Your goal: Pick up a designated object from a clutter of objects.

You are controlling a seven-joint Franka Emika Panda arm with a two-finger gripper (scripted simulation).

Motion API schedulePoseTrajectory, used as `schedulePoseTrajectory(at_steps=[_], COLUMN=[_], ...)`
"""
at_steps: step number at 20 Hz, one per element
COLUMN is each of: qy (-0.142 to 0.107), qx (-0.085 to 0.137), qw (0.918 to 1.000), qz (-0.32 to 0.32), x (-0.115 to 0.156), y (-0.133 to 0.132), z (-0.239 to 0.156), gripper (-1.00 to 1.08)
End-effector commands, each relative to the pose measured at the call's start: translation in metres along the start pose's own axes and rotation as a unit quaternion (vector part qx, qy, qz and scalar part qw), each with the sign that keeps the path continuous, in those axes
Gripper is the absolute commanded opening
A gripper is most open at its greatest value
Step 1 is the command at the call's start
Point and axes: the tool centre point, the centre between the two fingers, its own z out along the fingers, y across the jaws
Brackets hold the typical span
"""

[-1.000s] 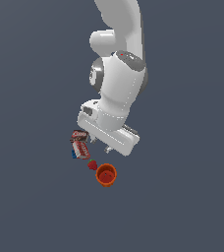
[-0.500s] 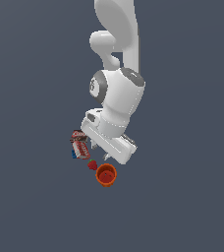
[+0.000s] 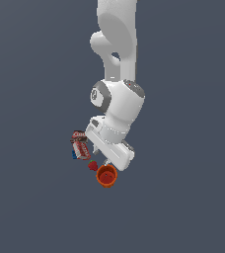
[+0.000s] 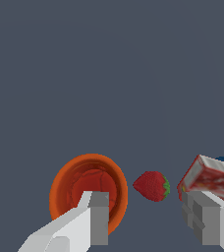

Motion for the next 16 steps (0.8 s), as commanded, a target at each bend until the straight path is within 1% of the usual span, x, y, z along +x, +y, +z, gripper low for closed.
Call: schedulePoseTrajectory(at_steps=[1,9,16], qy=[0.008,0.026,0.035], qx=[0.004,0.018,0.031], qw=[0.9999,0.9978,0.9949], qz=[0.015,0.058,0.089], x=[-0.004,-0.017,-0.028], y=[-0.001,-0.004,-0.005], z=[0.006,0.025,0.038], gripper=[0.28,0.28,0.28])
